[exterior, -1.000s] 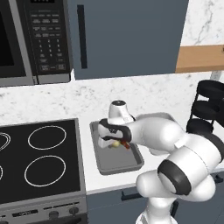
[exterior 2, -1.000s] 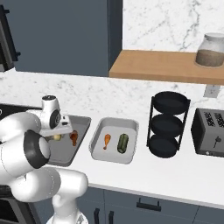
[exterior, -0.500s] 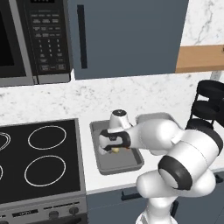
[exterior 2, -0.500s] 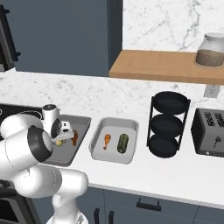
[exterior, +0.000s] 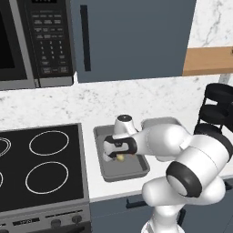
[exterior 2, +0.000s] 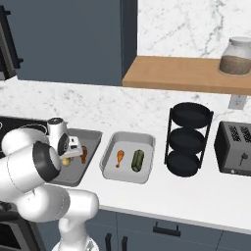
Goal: Place one cucumber and one chicken drumstick in each tupperware on the nearby counter, to pack two identical lunches.
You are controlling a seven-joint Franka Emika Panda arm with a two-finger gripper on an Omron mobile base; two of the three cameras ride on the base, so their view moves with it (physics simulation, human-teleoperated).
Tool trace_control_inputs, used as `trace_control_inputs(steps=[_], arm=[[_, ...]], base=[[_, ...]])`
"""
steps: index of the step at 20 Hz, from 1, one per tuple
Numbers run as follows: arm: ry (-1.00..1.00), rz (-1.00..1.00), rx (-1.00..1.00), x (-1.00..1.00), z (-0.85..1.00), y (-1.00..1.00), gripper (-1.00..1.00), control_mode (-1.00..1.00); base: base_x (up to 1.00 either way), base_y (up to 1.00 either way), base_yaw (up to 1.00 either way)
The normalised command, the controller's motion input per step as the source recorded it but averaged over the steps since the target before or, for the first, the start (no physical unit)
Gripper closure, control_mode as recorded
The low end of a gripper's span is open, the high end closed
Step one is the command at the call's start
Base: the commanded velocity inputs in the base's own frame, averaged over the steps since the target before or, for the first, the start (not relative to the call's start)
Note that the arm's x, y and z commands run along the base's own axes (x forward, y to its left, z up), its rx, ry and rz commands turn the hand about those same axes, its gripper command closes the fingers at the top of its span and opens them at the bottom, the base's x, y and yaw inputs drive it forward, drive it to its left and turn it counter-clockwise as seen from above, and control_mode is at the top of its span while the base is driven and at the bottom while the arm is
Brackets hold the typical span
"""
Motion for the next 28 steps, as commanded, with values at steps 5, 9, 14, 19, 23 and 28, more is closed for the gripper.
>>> trace_control_inputs(steps=[5,9,14,19,23,28], arm=[[0.06,0.00,-0.02,0.02,0.11,0.00,-1.00,-1.00],[0.00,0.00,0.00,-0.17,0.68,0.00,-1.00,-1.00],[0.00,0.00,0.00,-0.60,0.72,-0.02,-1.00,-1.00],[0.01,0.00,0.00,-0.98,0.32,-0.18,-1.00,-1.00],[0.01,-0.03,0.00,-1.00,0.15,-0.36,-1.00,-1.00],[0.00,-0.05,0.00,-0.79,0.21,-0.49,-1.00,-1.00]], base=[[0.00,0.00,0.00],[0.00,0.00,0.00],[0.00,0.00,0.00],[0.00,0.00,0.00],[0.00,0.00,0.00],[0.00,0.00,0.00]])
